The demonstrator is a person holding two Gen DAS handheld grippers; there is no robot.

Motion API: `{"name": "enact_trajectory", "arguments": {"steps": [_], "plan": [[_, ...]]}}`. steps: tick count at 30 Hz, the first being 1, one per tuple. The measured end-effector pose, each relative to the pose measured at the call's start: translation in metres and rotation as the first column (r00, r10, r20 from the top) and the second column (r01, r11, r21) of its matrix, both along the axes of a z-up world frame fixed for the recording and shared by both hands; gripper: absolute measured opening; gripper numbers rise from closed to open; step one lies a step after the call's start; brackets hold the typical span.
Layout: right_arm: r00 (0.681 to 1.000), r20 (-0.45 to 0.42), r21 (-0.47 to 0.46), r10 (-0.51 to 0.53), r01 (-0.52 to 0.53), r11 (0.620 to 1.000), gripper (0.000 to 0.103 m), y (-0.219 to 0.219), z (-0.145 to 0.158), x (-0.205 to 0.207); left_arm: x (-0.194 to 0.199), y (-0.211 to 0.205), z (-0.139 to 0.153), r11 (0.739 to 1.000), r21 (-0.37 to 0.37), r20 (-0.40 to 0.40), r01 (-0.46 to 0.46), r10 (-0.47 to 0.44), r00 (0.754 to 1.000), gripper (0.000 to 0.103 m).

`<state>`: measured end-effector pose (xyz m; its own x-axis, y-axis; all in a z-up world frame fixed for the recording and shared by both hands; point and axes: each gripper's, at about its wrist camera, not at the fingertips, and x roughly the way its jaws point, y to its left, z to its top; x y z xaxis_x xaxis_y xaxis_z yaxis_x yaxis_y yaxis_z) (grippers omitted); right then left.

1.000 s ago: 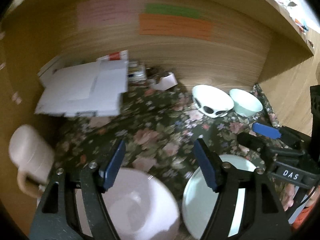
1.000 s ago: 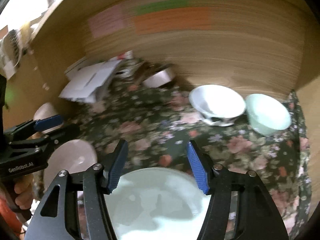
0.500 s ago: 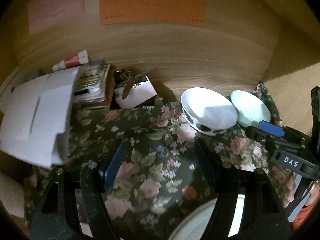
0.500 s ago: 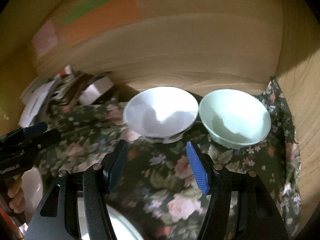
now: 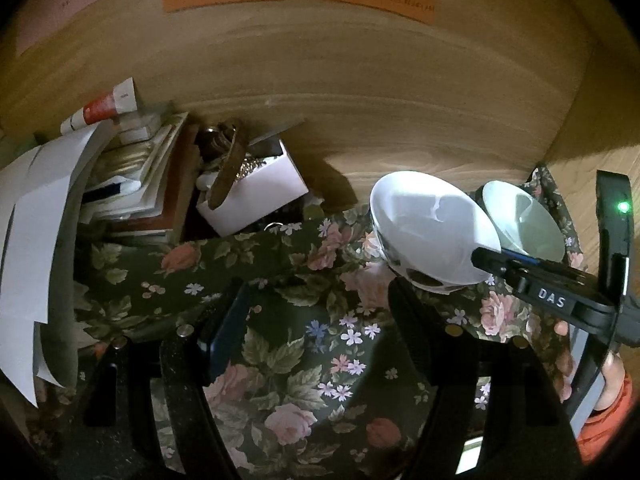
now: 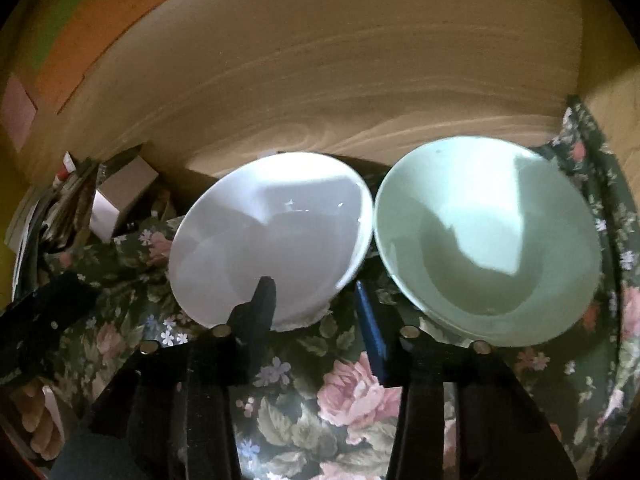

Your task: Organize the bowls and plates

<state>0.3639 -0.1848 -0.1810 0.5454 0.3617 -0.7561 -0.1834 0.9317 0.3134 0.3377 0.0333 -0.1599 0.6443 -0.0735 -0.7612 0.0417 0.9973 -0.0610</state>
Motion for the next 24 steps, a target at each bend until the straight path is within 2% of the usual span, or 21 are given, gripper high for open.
{"name": "enact_trajectory", "arguments": {"steps": [8,11,13,18,24], "plan": [[1.0,-0.009,-0.043,-0.001,0.0,0.999,0.037,0.007,-0.006,0.005,-0.001,-0.004,-0.007,1.0,0.003,-0.007,0.013,-0.013,1.0,0.071],[0.999,-0.04,-0.043,0.01,-0.012,0.999,0.037,0.012,-0.012,0.011,-0.002,-0.008,-0.009,1.0,0.01,-0.007,0.025,-0.025,1.0,0.071],[0.998,-0.054,-0.047,0.015,-0.017,0.999,0.032,0.015,-0.016,0.014,-0.002,-0.01,-0.01,1.0,0.012,-0.004,0.028,-0.028,1.0,0.071],[0.994,-0.049,-0.074,0.093,-0.097,0.993,0.02,0.027,-0.016,0.01,-0.001,-0.009,-0.012,1.0,0.001,-0.019,0.022,-0.021,1.0,0.071],[0.976,-0.066,-0.1,0.208,-0.214,0.972,0.017,0.04,-0.012,-0.016,0.006,-0.009,-0.027,1.0,-0.001,-0.086,0.018,-0.018,0.996,0.071]]}}
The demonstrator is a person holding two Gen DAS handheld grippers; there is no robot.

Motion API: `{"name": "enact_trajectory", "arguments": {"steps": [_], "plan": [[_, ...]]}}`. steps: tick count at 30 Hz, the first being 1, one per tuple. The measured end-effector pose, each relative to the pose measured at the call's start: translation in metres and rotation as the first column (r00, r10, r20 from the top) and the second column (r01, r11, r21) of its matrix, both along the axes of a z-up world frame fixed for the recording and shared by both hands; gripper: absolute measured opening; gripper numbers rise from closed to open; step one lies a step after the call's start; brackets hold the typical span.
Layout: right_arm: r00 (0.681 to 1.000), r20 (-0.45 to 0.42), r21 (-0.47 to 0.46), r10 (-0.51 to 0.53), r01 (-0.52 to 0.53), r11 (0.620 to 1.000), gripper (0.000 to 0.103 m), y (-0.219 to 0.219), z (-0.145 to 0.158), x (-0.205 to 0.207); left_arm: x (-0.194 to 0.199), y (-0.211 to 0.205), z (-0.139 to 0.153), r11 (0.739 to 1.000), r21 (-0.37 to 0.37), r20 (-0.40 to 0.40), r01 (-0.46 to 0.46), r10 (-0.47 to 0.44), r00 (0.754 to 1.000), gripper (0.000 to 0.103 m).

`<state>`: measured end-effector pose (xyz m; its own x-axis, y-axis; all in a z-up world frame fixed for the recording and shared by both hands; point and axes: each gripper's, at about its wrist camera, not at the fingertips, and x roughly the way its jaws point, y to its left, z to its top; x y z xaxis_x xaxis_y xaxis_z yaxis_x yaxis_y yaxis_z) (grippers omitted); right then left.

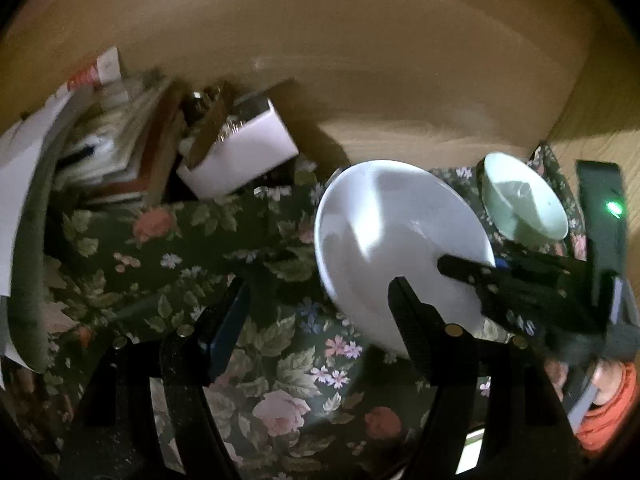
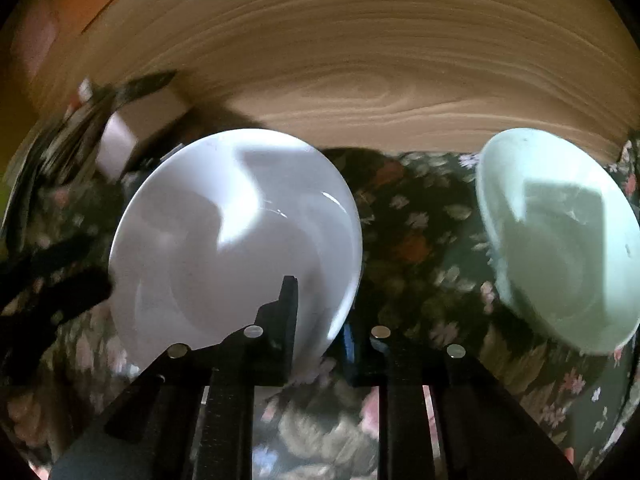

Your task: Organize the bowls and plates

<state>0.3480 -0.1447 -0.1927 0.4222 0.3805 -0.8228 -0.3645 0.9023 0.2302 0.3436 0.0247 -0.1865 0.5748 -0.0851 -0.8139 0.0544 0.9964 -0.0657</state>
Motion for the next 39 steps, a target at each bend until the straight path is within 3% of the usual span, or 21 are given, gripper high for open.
{"name": "enact_trajectory", "arguments": {"steps": [8,10,13,16,20,25,39], "plan": [[0.999,-0.036,0.016,0.026,-0.025,1.0,0.021,-0.007,0.006,-0.036,0.001,-0.018,-0.016,0.998,0.044,-0.085,0.047,-0.043,0.995,0.068],[1.0,-0.021,0.029,0.017,-0.016,0.999,0.025,-0.016,0.013,-0.047,0.002,-0.022,-0.02,0.997,0.045,-0.11,0.058,-0.053,0.993,0.064],[1.0,0.005,0.056,-0.007,0.006,0.998,0.04,-0.029,0.024,-0.059,0.005,-0.023,-0.027,0.999,0.015,-0.147,0.045,-0.042,0.988,0.06],[0.999,0.032,0.057,-0.029,0.027,0.998,0.04,-0.033,0.029,-0.045,0.005,-0.021,-0.028,0.999,0.021,-0.154,0.039,-0.035,0.987,0.054],[0.999,-0.006,0.037,-0.035,0.035,0.999,0.04,-0.026,0.022,-0.025,0.007,-0.022,-0.03,0.998,0.024,-0.163,0.051,-0.047,0.985,0.042],[0.999,-0.051,0.042,-0.02,0.022,0.999,0.02,-0.007,0.005,-0.015,0.012,-0.022,-0.038,0.998,0.003,-0.186,0.057,-0.055,0.981,0.024],[0.999,0.017,0.059,-0.048,0.047,0.997,0.015,-0.023,0.027,-0.036,0.0,-0.028,-0.024,0.995,0.031,-0.14,0.09,-0.085,0.987,0.019]]}}
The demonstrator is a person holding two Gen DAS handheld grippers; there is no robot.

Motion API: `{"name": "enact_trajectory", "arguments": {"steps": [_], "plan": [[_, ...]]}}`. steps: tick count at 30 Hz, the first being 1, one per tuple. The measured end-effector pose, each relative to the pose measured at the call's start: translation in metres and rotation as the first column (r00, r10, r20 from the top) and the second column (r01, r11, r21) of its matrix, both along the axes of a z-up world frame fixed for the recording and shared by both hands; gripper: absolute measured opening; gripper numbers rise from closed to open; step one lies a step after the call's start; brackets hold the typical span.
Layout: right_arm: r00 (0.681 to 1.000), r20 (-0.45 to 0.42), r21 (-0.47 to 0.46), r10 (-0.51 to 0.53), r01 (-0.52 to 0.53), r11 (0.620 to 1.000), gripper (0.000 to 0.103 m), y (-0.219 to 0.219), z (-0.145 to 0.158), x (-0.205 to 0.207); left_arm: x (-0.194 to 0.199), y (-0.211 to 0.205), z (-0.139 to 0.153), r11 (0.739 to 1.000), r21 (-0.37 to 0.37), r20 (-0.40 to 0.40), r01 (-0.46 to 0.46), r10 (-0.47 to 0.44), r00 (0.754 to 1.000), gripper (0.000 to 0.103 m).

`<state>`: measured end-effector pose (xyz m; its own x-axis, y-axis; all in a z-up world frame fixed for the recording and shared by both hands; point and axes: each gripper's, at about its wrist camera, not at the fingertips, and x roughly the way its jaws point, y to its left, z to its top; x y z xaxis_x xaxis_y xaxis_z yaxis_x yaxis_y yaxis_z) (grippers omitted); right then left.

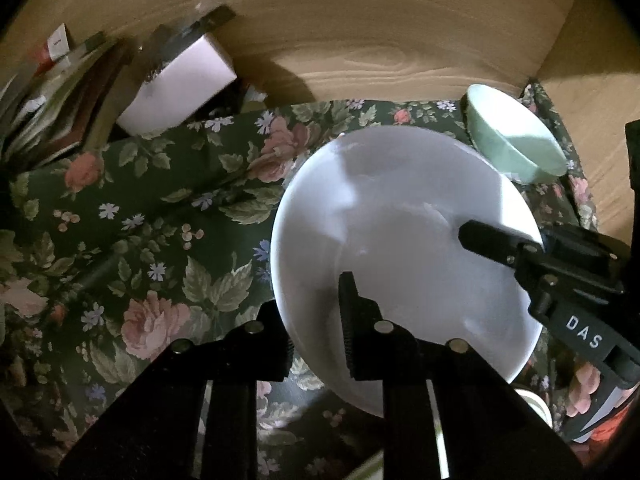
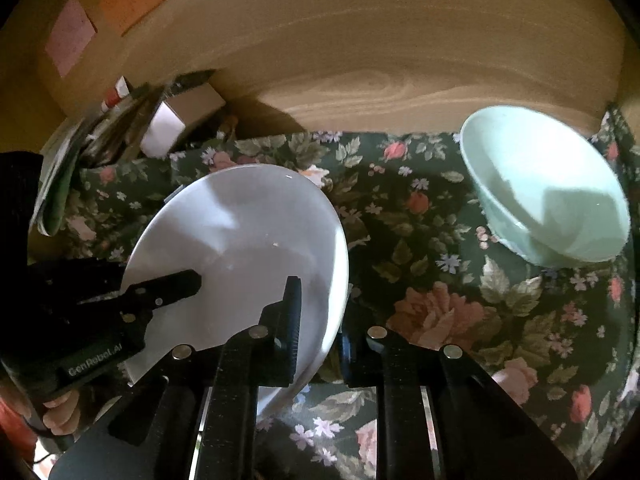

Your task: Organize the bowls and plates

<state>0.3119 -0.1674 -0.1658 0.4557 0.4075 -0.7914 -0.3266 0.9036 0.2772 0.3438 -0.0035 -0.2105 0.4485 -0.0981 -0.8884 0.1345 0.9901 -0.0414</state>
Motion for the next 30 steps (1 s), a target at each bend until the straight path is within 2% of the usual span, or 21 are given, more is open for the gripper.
{"name": "enact_trajectory", "arguments": {"steps": [18,30], "plan": [[0.993,0.115,0.001,0.028,-0.028,1.0,0.015,0.012,0.06,-0.055,-0.068,0.013,0.065,1.0,-0.001,0.166,-0.019,0.019,0.986,0.019],[0.986,0.152,0.006,0.075,-0.077,0.997,0.015,0.042,0.077,-0.094,-0.122,0.038,0.083,0.997,-0.022,0.209,-0.074,0.077,0.975,0.019]]}}
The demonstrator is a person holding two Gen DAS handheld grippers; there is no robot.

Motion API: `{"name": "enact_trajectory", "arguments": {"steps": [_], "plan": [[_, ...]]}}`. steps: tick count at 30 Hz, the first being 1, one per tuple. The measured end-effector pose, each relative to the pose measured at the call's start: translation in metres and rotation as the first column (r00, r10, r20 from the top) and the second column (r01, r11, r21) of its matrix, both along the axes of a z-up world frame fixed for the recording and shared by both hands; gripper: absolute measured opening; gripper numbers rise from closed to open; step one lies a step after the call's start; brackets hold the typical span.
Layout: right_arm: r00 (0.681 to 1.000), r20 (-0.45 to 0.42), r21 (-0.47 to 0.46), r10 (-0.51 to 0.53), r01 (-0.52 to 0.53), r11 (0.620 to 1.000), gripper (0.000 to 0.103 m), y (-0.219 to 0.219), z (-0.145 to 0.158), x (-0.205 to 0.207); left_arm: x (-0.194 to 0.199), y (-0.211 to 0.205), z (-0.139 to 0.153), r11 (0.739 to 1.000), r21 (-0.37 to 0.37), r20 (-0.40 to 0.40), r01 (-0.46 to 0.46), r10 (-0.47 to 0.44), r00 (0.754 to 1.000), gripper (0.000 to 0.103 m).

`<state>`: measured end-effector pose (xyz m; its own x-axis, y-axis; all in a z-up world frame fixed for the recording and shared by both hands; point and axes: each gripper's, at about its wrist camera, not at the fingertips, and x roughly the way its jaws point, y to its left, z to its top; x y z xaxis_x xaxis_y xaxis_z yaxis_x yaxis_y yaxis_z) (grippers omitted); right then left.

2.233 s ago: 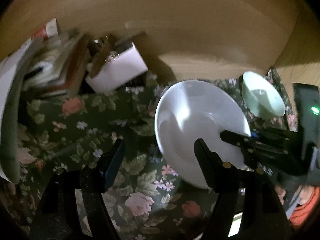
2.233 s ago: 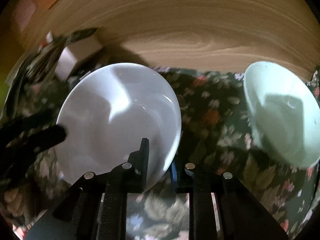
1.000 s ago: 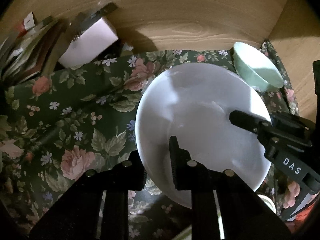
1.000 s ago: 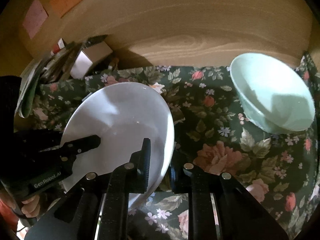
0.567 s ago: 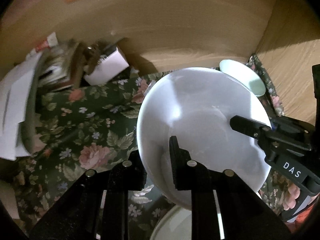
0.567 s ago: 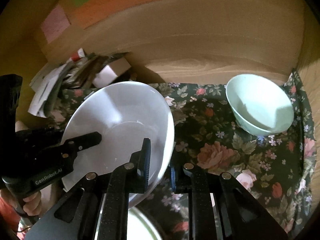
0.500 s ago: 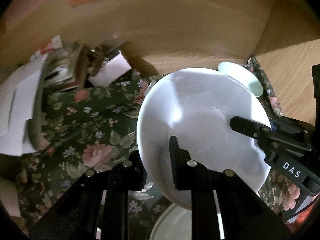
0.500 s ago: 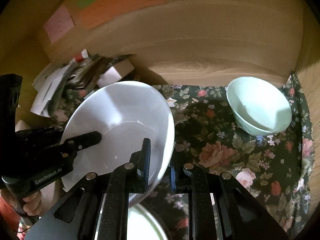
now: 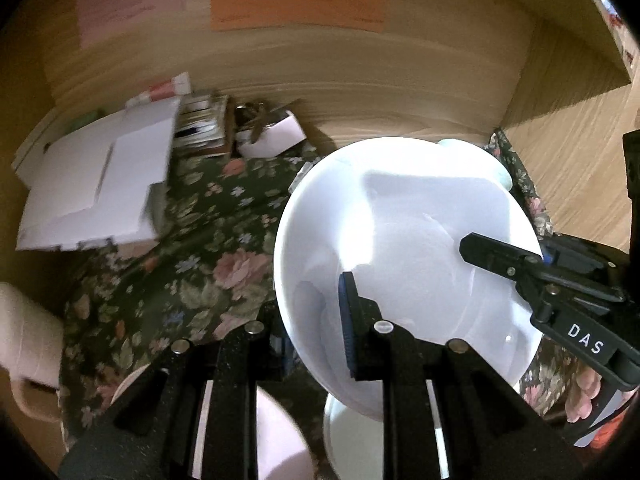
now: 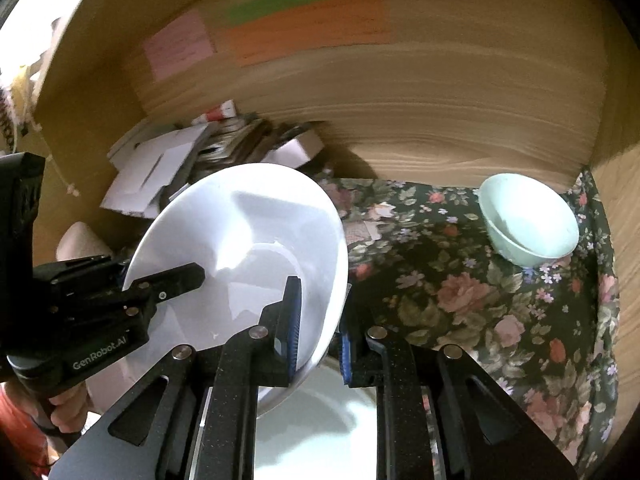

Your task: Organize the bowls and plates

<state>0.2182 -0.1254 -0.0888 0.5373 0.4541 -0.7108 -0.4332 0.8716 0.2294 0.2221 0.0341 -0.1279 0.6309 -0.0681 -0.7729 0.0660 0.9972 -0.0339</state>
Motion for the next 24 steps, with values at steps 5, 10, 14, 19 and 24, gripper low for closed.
{"name": "enact_trajectory", "arguments": {"steps": [5,10,14,19,24], "plan": [[0.998,0.035,0.02,0.053,-0.054,0.998,0.015,0.019,0.0,-0.019,-0.027,0.019,0.004,0.999,-0.007,0.015,-0.04,0.04,0.999,0.019],[0.994,0.038,0.026,0.103,-0.104,0.994,0.015,0.044,-0.003,-0.037,-0.053,0.042,0.007,0.996,-0.012,0.024,-0.087,0.087,0.996,0.019],[0.989,0.04,0.032,0.14,-0.141,0.989,0.015,0.061,-0.007,-0.049,-0.071,0.064,0.009,0.992,-0.019,0.028,-0.125,0.126,0.992,0.019],[0.984,0.028,0.043,0.178,-0.179,0.983,0.015,0.081,-0.013,-0.06,-0.091,0.086,0.006,0.985,-0.023,0.022,-0.17,0.171,0.985,0.019],[0.977,0.01,0.05,0.215,-0.215,0.975,0.015,0.1,-0.019,-0.069,-0.109,0.105,0.002,0.978,-0.025,0.014,-0.208,0.208,0.978,0.019]]}}
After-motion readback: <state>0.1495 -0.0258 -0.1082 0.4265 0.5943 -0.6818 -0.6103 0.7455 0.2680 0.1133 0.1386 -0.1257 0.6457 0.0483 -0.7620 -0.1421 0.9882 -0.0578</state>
